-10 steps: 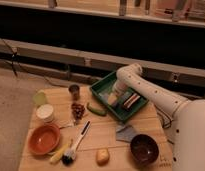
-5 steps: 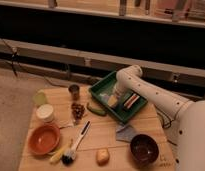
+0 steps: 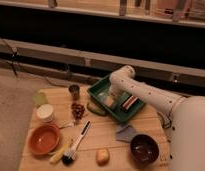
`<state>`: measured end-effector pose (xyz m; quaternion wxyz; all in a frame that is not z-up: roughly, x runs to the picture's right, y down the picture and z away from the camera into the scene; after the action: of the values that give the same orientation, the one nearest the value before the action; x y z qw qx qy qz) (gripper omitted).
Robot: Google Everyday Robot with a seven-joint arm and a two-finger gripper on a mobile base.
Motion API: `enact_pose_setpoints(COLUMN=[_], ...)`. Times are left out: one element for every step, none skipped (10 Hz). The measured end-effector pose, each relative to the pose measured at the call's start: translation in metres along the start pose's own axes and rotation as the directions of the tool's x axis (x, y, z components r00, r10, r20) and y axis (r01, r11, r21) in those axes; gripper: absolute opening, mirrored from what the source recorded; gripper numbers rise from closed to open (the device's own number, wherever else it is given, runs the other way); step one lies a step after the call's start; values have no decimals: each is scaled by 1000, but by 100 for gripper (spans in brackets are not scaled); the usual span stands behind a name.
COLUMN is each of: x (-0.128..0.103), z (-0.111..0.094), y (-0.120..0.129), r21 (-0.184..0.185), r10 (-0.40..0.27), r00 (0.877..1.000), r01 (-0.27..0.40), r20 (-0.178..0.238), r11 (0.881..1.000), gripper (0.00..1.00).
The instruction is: Place sponge in red bowl
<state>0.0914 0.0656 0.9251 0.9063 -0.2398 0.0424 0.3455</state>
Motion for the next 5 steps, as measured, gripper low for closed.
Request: enact_pose_setpoints(x=[-6,-12,-17,-21,-22], z=[3,5,6,6,6], y=[0,0,0,-1,-3], r21=[13,20,29,38,47], r10=[-8,-15,-23,-27,-29], r00=[1000,1000,1000,999,999], r01=[8,15,23,28,30], r20=[-8,-16,-19,-23,-33], r11=[1000,1000,999,999,998], gripper=[74,64,56,47,36])
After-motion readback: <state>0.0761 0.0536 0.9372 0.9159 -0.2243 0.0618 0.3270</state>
